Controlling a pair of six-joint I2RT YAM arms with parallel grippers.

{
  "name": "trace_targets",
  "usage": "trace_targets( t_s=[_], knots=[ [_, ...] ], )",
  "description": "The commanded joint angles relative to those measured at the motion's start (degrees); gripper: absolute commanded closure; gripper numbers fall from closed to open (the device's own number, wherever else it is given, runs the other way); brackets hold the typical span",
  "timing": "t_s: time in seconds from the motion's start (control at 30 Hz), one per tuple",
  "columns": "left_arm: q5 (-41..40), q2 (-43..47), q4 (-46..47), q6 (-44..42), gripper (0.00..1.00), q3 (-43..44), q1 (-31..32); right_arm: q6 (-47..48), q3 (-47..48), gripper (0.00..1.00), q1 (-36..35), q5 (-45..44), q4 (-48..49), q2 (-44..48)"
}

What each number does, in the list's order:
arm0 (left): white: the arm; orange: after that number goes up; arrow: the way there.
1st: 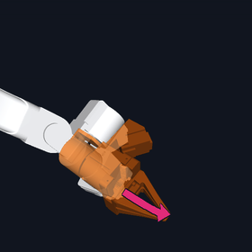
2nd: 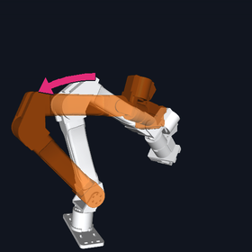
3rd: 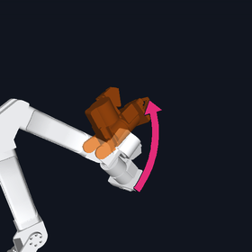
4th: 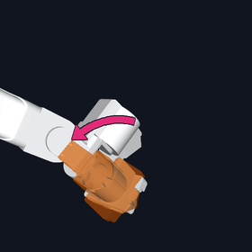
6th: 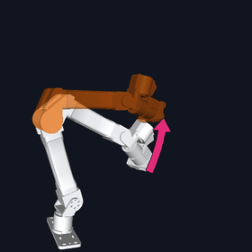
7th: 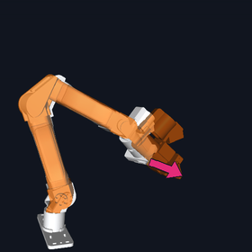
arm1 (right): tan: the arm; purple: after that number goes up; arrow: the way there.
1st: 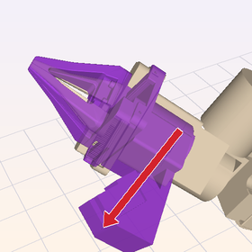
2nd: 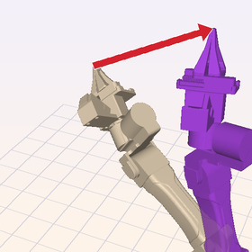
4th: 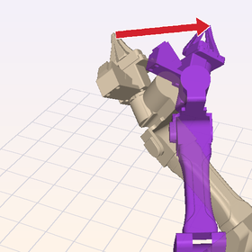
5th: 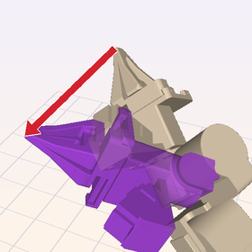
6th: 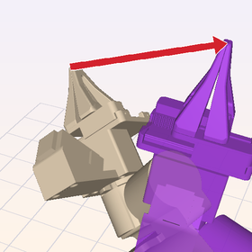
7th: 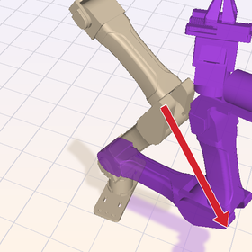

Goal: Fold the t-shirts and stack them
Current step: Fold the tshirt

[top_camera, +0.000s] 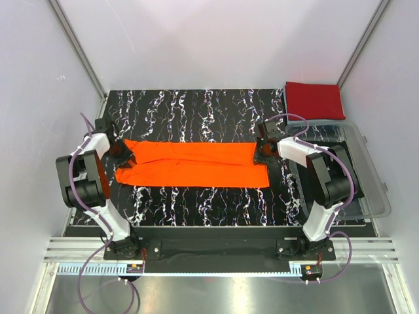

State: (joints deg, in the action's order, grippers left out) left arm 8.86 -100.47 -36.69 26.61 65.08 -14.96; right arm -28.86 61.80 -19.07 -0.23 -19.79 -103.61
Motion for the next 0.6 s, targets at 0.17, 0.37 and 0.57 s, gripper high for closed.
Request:
trace_targets(
  t_s=[0.17,0.37,0.57],
  knots=[
    [-3.1,-1.2,-0.7,-0.2,0.67,1.1,-0.4,4.4,0.3,0.90,0.3,-8.1,-1.2,1.4],
    [0.4,2.1,-1.3,-1.0,0.67,1.9,-0.4,7.6,1.9,0.86,0.3,-7.8,-1.1,0.9],
    [8.2,7.6,-0.8,-4.5,0.60,9.0,0.2,7.2,3.1,0.75,0.0,-1.2,-1.1,5.6]
  ],
)
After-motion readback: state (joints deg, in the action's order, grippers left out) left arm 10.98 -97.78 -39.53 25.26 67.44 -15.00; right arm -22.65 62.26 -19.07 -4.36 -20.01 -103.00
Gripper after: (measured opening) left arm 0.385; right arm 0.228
